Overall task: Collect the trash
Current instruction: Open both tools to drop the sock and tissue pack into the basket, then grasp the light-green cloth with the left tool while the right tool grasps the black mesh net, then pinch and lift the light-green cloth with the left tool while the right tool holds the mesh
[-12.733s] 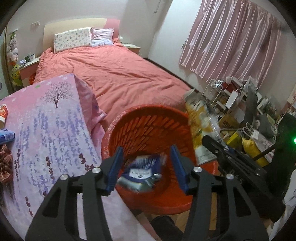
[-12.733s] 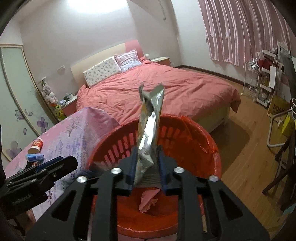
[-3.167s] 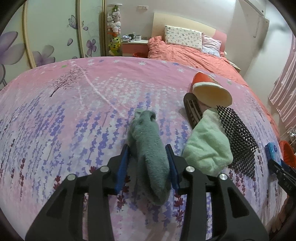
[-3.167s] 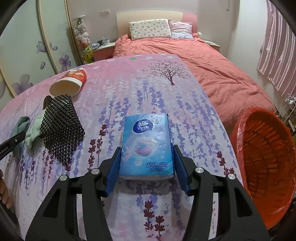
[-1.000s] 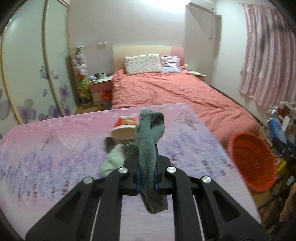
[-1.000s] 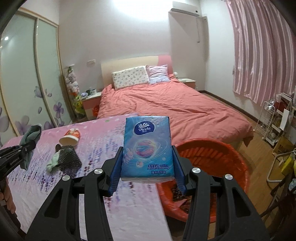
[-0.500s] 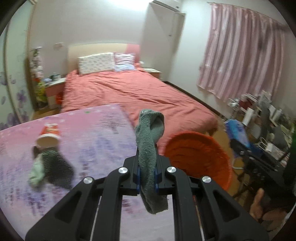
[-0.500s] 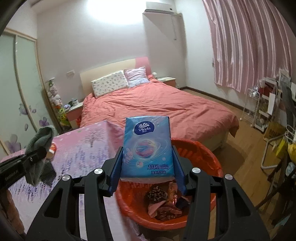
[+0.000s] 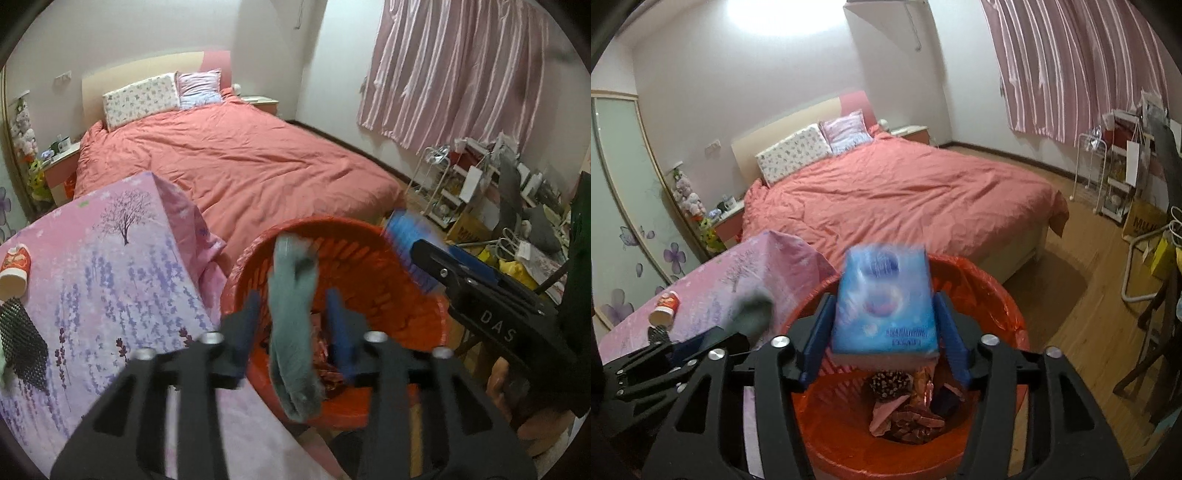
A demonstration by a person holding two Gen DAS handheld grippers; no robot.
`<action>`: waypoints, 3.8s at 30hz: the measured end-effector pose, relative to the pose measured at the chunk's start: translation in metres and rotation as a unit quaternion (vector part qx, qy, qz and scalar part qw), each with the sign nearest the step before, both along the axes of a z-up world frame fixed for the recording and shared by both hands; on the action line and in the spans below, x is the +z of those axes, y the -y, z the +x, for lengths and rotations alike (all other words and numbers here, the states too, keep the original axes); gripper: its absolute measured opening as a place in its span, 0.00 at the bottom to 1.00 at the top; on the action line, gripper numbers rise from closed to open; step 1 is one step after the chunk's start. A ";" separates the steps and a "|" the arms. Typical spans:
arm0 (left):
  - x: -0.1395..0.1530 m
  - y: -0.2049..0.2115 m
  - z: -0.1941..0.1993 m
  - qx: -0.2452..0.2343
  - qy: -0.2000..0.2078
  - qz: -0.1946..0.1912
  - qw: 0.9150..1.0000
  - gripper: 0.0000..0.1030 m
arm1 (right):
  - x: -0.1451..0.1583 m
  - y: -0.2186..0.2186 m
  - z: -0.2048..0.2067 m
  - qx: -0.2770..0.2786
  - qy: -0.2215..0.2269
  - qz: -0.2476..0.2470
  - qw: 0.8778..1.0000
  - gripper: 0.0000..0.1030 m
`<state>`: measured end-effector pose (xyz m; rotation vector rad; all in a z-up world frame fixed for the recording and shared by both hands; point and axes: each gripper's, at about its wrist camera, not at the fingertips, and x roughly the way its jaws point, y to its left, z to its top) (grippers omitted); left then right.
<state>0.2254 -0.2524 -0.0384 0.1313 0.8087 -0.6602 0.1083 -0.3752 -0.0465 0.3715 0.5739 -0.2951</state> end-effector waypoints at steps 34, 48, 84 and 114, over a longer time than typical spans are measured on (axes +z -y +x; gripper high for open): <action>-0.041 -0.332 0.071 0.309 -0.032 0.046 0.949 0.32 | -0.009 -0.163 0.038 0.156 -0.060 -0.042 0.985 0.69; -0.038 -0.372 0.026 0.303 -0.020 0.041 0.952 0.04 | -0.012 -0.247 0.066 0.233 -0.074 -0.060 0.968 0.69; -0.049 -0.426 0.041 0.354 -0.034 0.063 0.933 0.87 | -0.041 -0.301 0.112 0.230 -0.132 -0.129 0.956 0.07; -0.058 -0.420 0.042 0.361 -0.043 0.073 0.929 0.66 | -0.045 -0.277 0.114 0.230 -0.131 -0.065 0.962 0.07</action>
